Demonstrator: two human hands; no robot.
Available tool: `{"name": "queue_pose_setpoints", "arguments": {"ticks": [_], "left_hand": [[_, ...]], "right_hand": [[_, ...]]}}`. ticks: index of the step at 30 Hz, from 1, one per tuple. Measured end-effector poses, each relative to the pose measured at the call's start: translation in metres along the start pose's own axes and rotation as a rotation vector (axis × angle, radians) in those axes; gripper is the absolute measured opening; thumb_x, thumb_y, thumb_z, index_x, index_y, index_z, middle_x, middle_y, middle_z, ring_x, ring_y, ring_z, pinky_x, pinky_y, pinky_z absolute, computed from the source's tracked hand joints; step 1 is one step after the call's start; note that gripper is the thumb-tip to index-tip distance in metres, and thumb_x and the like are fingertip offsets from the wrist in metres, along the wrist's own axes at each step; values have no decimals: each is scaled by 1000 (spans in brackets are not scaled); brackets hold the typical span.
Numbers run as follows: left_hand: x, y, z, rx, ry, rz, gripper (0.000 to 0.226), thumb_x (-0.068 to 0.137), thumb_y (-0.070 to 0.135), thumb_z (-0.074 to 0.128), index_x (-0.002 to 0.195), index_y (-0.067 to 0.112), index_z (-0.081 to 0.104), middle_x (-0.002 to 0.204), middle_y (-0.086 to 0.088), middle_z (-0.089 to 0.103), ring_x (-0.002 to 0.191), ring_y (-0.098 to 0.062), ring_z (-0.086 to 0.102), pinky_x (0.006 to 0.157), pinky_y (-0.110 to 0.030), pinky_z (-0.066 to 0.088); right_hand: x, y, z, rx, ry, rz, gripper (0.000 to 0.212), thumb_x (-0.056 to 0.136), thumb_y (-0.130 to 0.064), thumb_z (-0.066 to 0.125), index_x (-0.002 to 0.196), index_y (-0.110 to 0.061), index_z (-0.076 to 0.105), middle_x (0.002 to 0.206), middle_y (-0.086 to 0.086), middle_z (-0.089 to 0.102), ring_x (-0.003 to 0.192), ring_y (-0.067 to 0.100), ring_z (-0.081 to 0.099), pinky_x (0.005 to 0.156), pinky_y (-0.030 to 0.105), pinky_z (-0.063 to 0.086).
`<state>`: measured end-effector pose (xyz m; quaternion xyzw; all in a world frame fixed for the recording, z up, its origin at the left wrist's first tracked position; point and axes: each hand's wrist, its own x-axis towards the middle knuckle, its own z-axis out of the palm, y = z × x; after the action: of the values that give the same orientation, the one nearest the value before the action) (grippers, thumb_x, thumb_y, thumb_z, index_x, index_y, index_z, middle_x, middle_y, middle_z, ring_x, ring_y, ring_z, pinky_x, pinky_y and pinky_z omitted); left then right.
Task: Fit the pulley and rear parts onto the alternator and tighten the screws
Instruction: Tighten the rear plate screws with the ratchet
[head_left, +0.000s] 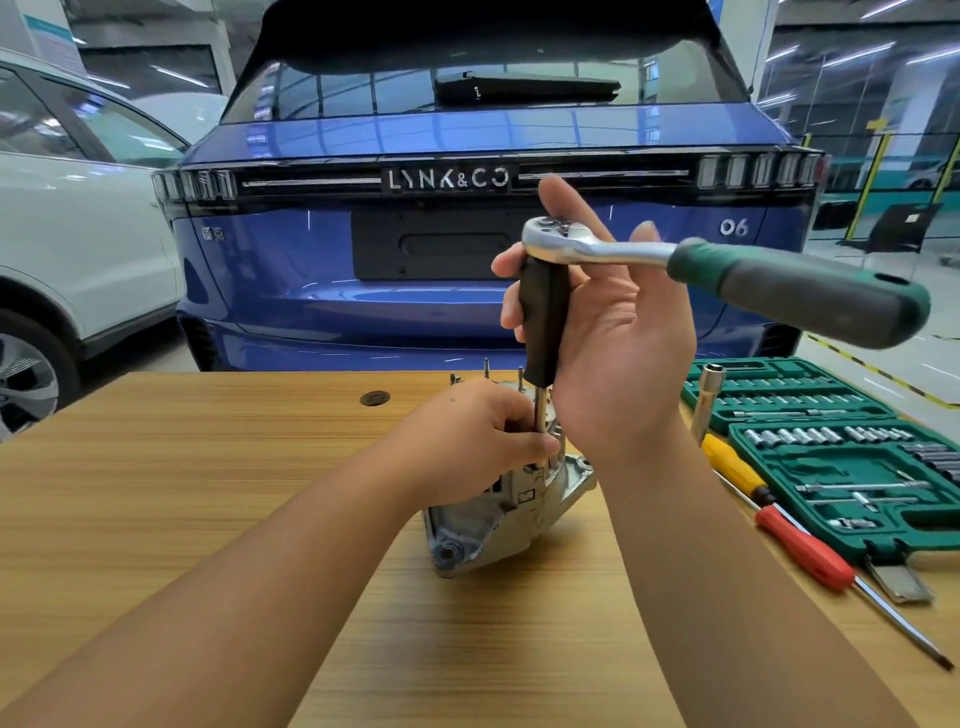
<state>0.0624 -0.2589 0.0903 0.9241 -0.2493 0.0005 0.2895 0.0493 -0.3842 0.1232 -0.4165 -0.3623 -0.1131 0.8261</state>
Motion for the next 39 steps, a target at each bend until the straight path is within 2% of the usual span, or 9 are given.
{"name": "queue_pose_setpoints", "arguments": {"ticks": [4,7,10,14,20,27,30,32,39], "left_hand": [[1,-1,0,20,13,9,26,93,45,64,72,31,64,60,13,57,48,-3,47,42,-14,32],[2,-1,1,59,-12,16,20,93,51,61,88,34,70,79,8,68,65,-8,60,58,-30,50],[2,-3,1,37,-10,18,18,93,51,62,87,35,69,73,11,66,54,3,53,44,-15,39],[3,-3,-1,14,-18,4,21,93,48,64,78,34,66,66,16,61,47,3,48,37,-12,33],[2,-4,-2,46,-29,-1,18,93,49,63,85,34,69,77,7,67,64,-3,57,53,-20,42],[1,2,-1,2,-26,-4,22,95,43,63,80,27,68,62,12,61,49,0,50,43,-11,38],[-2,2,0,-33,-25,-14,22,93,42,65,93,21,72,89,-2,72,82,-20,68,82,-42,59],[-5,5,0,-45,3,-18,19,91,40,68,88,22,67,95,-9,70,91,-27,67,85,-53,57],[-3,9,0,31,24,-24,17,90,41,67,80,29,61,89,0,68,87,-19,67,82,-49,59]], "right_hand": [[1,-3,5,-147,210,-4,45,92,-38,54,130,-12,51,79,1,61,64,17,51,62,27,44],[-1,-2,6,-385,346,-117,28,89,-32,72,107,-12,63,62,-6,51,54,10,43,51,21,40],[2,-7,1,-349,404,-77,12,89,-26,71,82,-17,66,58,-7,49,50,11,41,49,21,38],[3,-8,-6,-209,239,73,17,83,-18,69,99,-18,64,71,-6,57,64,11,52,62,20,45],[-1,-1,5,-219,185,-13,25,83,-8,70,102,-18,58,78,-10,66,70,6,60,64,18,49],[2,8,3,-401,142,-262,38,95,2,59,120,-27,57,92,1,58,64,12,54,60,25,48],[3,12,4,-380,108,-300,45,95,13,54,116,-26,60,86,-13,61,62,6,52,56,18,47],[2,13,5,-414,111,-303,37,96,6,57,116,-26,59,83,-12,60,59,6,51,56,16,46],[-1,5,9,-507,142,-258,32,97,3,57,121,-18,52,86,10,48,60,8,46,58,16,45]]}}
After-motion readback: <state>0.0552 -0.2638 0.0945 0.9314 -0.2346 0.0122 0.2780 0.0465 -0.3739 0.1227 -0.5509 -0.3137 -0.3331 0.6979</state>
